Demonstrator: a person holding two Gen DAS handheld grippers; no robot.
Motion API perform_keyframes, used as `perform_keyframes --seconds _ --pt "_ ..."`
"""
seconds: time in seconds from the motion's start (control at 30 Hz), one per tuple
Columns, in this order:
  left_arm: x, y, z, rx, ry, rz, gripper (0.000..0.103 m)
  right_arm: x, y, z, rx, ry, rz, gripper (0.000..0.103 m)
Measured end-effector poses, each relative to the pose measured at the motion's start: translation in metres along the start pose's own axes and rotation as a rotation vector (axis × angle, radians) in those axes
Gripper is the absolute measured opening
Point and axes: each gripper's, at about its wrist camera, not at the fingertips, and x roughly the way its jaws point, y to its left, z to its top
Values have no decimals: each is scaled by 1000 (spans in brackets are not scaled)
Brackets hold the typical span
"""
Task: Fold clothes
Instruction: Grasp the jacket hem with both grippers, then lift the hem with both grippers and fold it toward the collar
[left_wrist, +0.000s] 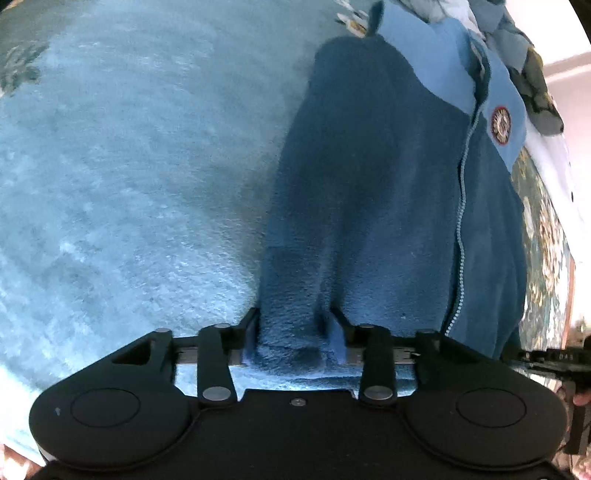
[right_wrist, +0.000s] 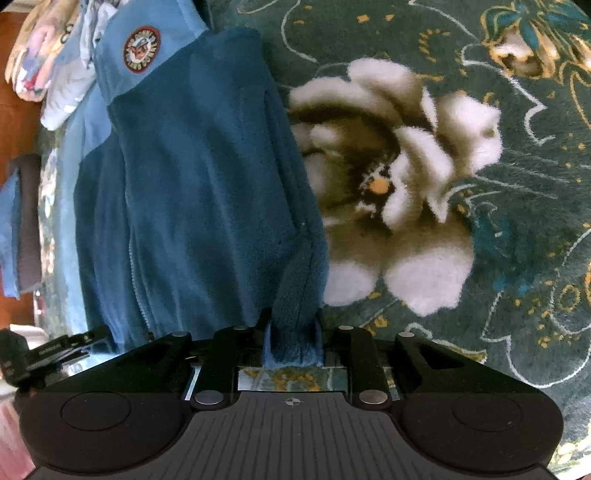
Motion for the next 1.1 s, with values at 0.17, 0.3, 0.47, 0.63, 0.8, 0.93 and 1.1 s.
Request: perform_keyframes --seconds 0.17,0.3,0.47,0.63,0.8,0.93,1.1 --pt "4 -9 2 35 25 19 55 4 -2 0 19 -6 15 20" --pt "3 -13 0 44 25 65 41 6 2 3 13 8 -10 18" --pt "-1 -12 -1 9 25 106 35 4 12 3 -16 30 -49 16" --pt "-5 -21 -4 47 16 162 24 0 11 -1 -13 33 -65 15" --pt "-8 -22 -6 50 -4 179 30 -2 11 -1 -10 20 -55 17" --pt "-17 -23 -5 63 -43 180 47 -9 18 1 -58 -16 -81 22" --pt "-43 -33 3 121 -132 217 58 -31 35 12 -130 -155 -134 41"
